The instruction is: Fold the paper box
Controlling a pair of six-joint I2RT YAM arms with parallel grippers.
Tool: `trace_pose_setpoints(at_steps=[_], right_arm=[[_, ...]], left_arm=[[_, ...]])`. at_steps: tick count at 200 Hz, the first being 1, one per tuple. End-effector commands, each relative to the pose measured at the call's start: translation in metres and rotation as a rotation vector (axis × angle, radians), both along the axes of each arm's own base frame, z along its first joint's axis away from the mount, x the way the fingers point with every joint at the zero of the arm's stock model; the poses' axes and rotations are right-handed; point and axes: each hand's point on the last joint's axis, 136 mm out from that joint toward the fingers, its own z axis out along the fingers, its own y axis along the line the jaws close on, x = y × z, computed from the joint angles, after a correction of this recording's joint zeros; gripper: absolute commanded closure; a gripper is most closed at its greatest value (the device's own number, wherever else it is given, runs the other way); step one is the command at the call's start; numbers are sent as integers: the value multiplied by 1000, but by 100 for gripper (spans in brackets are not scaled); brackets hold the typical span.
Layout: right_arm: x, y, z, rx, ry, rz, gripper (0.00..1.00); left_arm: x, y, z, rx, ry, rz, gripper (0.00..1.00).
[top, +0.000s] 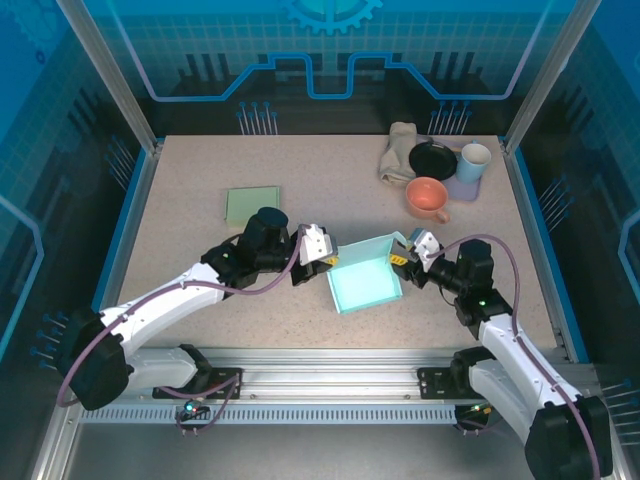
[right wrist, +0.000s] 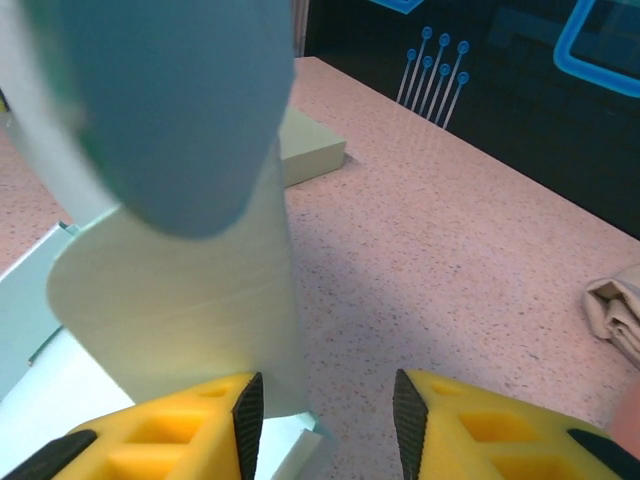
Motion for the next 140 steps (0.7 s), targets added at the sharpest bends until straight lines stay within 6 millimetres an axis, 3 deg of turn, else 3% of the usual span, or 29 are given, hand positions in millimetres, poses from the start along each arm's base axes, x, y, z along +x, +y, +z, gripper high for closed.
trace_pose_setpoints(at_steps=[1, 140], right_arm=[[-7, 13, 31, 40, -68, 114, 60], [-44, 41, 42, 47, -78, 324, 64]], left_arm=[[-16, -6, 3, 0, 30, -97, 100], [-32, -8, 1, 21, 82, -169, 100]])
